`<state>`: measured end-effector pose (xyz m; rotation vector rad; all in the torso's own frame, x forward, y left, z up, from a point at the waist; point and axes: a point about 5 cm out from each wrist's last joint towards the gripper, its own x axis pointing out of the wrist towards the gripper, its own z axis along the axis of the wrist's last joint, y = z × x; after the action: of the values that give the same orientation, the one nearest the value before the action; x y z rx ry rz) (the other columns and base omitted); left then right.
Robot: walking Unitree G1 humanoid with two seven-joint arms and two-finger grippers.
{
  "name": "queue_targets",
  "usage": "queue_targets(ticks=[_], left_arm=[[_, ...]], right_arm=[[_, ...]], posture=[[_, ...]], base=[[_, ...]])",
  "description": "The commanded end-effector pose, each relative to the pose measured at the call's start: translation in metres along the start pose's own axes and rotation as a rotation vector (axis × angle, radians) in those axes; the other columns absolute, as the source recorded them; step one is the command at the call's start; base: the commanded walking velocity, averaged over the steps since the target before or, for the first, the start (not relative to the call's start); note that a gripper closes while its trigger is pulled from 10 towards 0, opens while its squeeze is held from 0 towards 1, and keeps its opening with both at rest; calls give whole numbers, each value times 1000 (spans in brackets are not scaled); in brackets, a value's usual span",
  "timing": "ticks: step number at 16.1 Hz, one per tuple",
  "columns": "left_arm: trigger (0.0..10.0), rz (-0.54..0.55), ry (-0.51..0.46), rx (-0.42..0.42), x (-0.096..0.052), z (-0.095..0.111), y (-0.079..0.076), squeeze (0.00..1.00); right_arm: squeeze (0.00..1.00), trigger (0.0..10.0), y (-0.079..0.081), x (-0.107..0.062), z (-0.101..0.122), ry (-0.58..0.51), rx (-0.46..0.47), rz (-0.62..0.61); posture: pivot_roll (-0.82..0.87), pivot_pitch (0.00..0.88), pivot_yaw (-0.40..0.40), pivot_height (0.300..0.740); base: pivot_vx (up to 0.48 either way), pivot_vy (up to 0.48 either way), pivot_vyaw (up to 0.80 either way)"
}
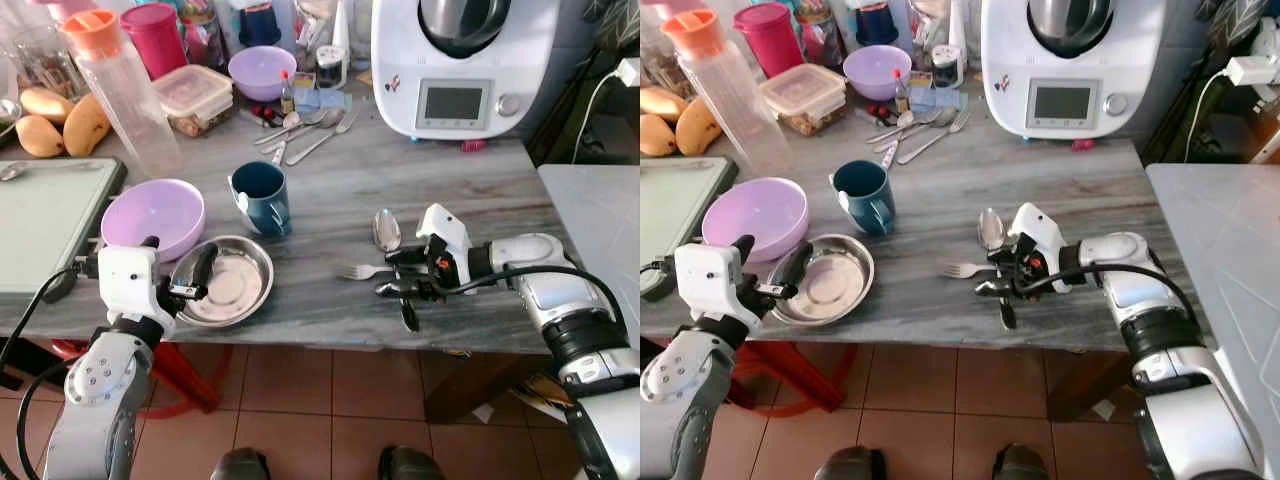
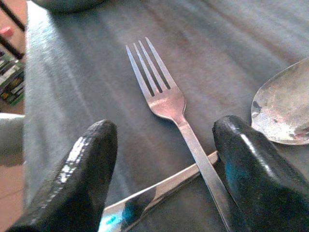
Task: Setting the table
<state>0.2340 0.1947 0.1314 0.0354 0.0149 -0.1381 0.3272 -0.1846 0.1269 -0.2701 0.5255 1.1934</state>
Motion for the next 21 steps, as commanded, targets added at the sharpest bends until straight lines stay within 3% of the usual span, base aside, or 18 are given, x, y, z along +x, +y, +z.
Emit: queue_targets(ticks=[1, 10, 21], left_arm=[[10000, 15, 19, 7, -2, -3, 2, 0], [10000, 17, 28, 11, -3, -5, 2, 0], [10000, 20, 27, 14, -2, -6, 3, 0]], right_arm=[[0, 0, 3, 1, -20, 89, 52, 40], [0, 0, 8, -15, -54, 217, 81, 34], [0, 0, 1, -22, -68, 274, 80, -101]], posture=[[73, 93, 49, 740], [66, 98, 49, 740], [69, 91, 51, 740]], base=[[0, 0, 0], [0, 0, 0], [0, 0, 0]])
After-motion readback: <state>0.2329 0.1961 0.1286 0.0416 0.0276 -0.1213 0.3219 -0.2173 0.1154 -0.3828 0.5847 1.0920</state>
